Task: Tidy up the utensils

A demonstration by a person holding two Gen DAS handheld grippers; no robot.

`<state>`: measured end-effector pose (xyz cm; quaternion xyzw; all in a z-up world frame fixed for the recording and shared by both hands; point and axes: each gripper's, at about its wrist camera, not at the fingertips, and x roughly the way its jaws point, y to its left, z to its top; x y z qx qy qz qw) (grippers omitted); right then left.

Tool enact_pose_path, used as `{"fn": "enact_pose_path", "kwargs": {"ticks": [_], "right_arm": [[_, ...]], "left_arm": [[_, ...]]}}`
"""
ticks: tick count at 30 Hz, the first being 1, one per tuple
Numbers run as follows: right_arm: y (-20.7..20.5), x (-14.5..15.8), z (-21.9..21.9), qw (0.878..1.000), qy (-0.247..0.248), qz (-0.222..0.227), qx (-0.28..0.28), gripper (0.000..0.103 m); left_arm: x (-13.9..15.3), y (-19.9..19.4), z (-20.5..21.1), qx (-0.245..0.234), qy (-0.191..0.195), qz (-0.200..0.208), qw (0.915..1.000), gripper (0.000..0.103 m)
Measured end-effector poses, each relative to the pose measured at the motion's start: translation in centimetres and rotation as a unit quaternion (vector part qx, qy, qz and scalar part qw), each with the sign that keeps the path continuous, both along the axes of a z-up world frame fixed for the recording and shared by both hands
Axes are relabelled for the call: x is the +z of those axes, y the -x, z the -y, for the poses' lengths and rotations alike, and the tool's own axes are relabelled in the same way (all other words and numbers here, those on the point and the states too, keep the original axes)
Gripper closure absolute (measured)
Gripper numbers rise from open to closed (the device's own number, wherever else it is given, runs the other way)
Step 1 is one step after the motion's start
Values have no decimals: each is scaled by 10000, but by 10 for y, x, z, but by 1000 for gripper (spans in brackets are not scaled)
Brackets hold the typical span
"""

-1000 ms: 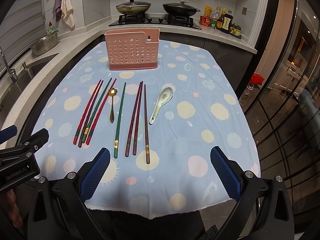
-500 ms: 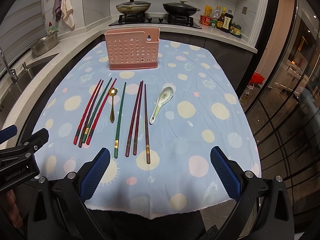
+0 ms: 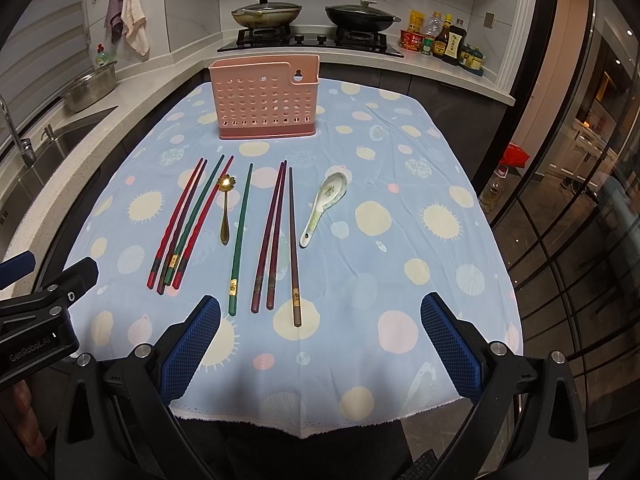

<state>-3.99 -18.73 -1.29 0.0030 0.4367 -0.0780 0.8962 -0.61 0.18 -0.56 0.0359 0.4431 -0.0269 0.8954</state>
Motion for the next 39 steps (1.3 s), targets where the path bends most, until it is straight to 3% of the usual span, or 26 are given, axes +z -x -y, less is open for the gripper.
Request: {"fn": "enact_pose_path", "kwargs": {"ticks": [16, 31, 39], "right_arm": [[-15, -17, 10, 9997, -108, -153, -128, 7], [-85, -62, 40, 9975, -245, -476, -451, 7], [-109, -75, 41, 9978, -272, -479, -380, 13]], "left_arm": [[-9, -15, -6, 56, 84, -111, 9999, 7], [-92, -86, -21, -22, -81, -698, 9975, 8], [-114, -98, -28, -125, 239, -1041, 9942, 34]]}}
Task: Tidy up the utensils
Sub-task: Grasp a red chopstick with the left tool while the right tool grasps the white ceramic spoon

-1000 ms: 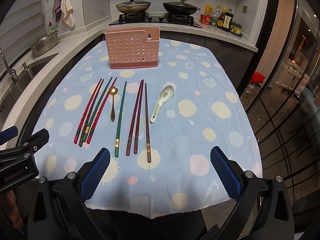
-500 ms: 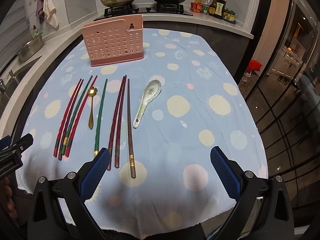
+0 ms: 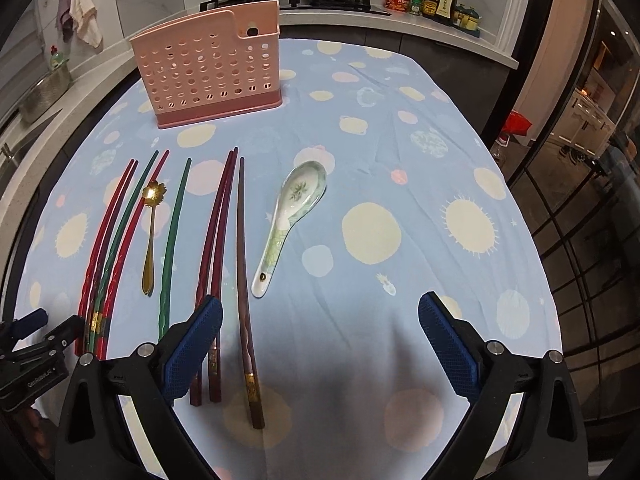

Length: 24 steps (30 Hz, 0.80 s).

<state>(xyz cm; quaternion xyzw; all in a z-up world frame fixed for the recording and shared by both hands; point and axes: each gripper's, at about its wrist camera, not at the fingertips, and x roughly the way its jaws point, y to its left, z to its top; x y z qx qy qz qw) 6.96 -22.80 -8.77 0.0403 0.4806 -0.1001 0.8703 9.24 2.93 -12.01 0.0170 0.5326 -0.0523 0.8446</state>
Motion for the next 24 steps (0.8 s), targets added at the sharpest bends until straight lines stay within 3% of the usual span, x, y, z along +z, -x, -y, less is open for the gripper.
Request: {"fn": "enact_pose_path", "kwargs": {"ticks": [3, 11, 18, 24], "right_arm": [[-10, -4, 0, 10000, -32, -4, -7, 19], [-34, -19, -6, 9994, -294, -145, 111, 51], [-48, -35, -11, 9983, -456, -318, 172, 71], [-49, -39, -8, 9983, -459, -284, 198, 75]], "left_arm": [[0, -1, 3, -105, -57, 55, 9999, 42], [3, -10, -2, -176, 77, 126, 9997, 86], [2, -11, 0, -227, 124, 176, 9995, 89], [2, -12, -1, -229, 223, 153, 9994, 91]]}}
